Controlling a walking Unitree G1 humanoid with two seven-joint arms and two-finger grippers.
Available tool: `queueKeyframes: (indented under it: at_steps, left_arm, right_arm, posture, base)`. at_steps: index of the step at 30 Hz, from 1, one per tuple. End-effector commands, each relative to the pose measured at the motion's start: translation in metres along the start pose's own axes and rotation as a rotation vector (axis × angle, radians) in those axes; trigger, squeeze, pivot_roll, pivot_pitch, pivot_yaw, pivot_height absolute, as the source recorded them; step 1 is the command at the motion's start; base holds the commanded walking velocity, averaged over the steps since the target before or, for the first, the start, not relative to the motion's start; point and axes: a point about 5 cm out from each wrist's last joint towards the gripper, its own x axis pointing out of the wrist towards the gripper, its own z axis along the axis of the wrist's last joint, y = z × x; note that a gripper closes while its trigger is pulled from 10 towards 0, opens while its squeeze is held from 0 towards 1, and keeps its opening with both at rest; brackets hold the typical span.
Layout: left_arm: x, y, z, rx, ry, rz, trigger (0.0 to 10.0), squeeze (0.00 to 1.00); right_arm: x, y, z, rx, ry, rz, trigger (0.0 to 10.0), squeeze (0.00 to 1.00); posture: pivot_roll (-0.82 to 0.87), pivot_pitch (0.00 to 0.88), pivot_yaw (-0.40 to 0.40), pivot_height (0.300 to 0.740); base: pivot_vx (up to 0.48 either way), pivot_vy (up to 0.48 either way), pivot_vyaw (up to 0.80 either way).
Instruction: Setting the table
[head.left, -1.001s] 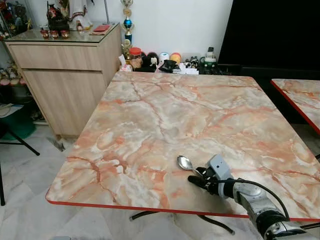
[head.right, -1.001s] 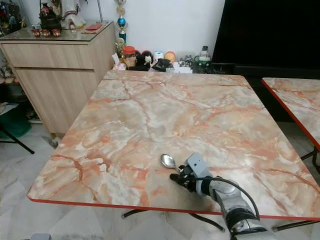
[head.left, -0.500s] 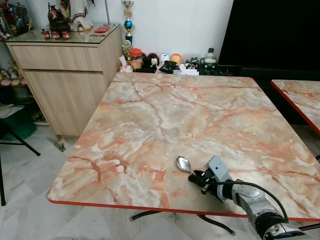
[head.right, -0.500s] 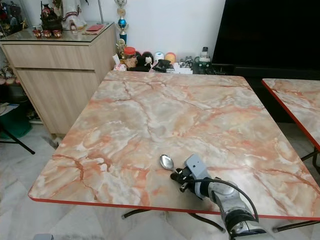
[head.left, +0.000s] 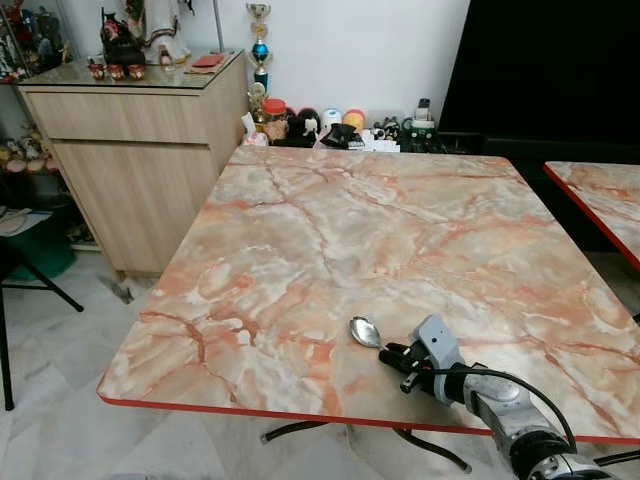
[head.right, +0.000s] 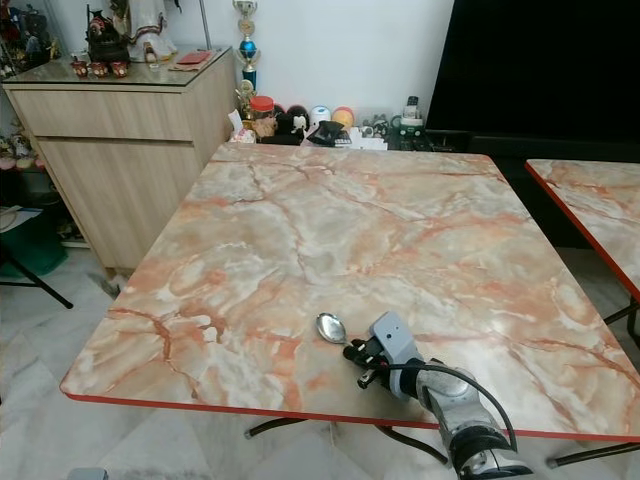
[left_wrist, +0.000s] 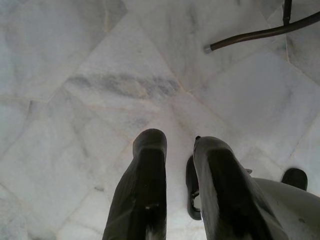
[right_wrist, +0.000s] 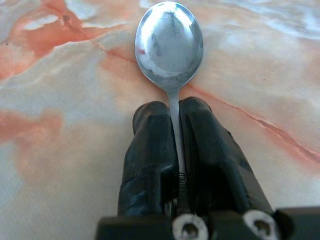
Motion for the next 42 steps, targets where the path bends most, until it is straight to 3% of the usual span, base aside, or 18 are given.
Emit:
queueKeyframes:
  at_steps: [1, 3, 5, 7, 8, 12, 13, 18, 24, 27, 30, 35, 42]
  left_arm:
    - [-0.001, 0.0, -0.006, 0.0, 0.029, -0.003, 10.0, 0.0]
    - [-0.001, 0.0, -0.006, 0.001, 0.03, -0.002, 10.0, 0.0]
    - [-0.001, 0.001, -0.005, 0.008, 0.023, 0.011, 10.0, 0.0]
    - [-0.001, 0.002, -0.005, 0.008, 0.022, 0.012, 10.0, 0.0]
    - [-0.002, 0.001, -0.006, 0.012, 0.025, 0.011, 10.0, 0.0]
    - [-0.002, 0.001, -0.007, 0.019, 0.029, 0.009, 10.0, 0.0]
    - [-0.002, 0.001, -0.008, 0.022, 0.032, 0.007, 10.0, 0.0]
    - [-0.003, 0.001, -0.009, 0.033, 0.038, 0.001, 10.0, 0.0]
    - [-0.003, -0.003, -0.012, 0.045, 0.04, -0.01, 10.0, 0.0]
    - [-0.003, -0.003, -0.012, 0.073, 0.04, -0.006, 10.0, 0.0]
    - [-0.004, -0.002, -0.012, 0.092, 0.04, -0.014, 10.0, 0.0]
    - [-0.004, 0.0, -0.011, 0.119, 0.039, -0.013, 10.0, 0.0]
    - [-0.002, -0.002, -0.006, 0.098, 0.022, -0.002, 10.0, 0.0]
  right_arm:
    - [-0.01, -0.01, -0.014, 0.053, 0.034, -0.138, 10.0, 0.0]
    - [-0.011, -0.014, -0.013, 0.051, 0.02, -0.187, 10.0, 0.0]
    - [-0.021, -0.035, 0.001, 0.117, -0.104, -0.387, 10.0, 0.0]
    - [-0.022, -0.037, 0.003, 0.124, -0.117, -0.399, 10.0, 0.0]
    - [-0.025, -0.04, 0.01, 0.117, -0.191, -0.437, 10.0, 0.0]
    - [-0.029, -0.041, 0.018, 0.076, -0.273, -0.461, 10.0, 0.0]
    - [-0.031, -0.042, 0.027, 0.081, -0.354, -0.492, 10.0, 0.0]
    - [-0.035, -0.035, 0.045, 0.087, -0.532, -0.561, 10.0, 0.0]
    - [-0.039, -0.022, 0.039, 0.075, -0.576, -0.68, 10.0, 0.0]
    - [-0.048, -0.01, 0.047, 0.006, -0.652, -0.682, 10.0, 0.0]
    - [-0.057, -0.014, 0.053, 0.029, -0.691, -0.772, 10.0, 0.0]
    - [-0.062, -0.012, 0.07, -0.015, -0.725, -0.791, 10.0, 0.0]
    - [-0.069, -0.019, 0.08, 0.075, -0.748, -0.872, 10.0, 0.0]
  posture:
    - [0.11, 0.0, 0.006, 0.74]
    - [0.11, 0.0, 0.004, 0.74]
    - [0.1, 0.0, 0.005, 0.74]
    - [0.1, 0.0, 0.005, 0.74]
    - [0.09, 0.0, 0.006, 0.74]
    - [0.08, 0.0, 0.009, 0.74]
    - [0.07, 0.0, 0.009, 0.74]
    - [0.05, 0.0, 0.012, 0.74]
    - [0.04, 0.0, 0.004, 0.74]
    - [0.02, 0.0, 0.006, 0.74]
    - [0.01, 0.0, 0.007, 0.74]
    - [0.0, 0.0, 0.007, 0.74]
    - [0.01, 0.0, 0.003, 0.74]
  base:
    - [0.0, 0.0, 0.0]
    - [0.0, 0.0, 0.0]
    - [0.0, 0.0, 0.0]
    - [0.0, 0.0, 0.0]
    - [0.0, 0.0, 0.0]
    - [0.0, 0.0, 0.0]
    - [0.0, 0.0, 0.0]
    - [0.0, 0.0, 0.0]
    - [0.0, 0.0, 0.0]
    - [0.0, 0.0, 0.0]
    - [0.0, 0.0, 0.0]
    - [0.0, -0.182, 0.0]
    - [0.0, -0.431, 0.0]
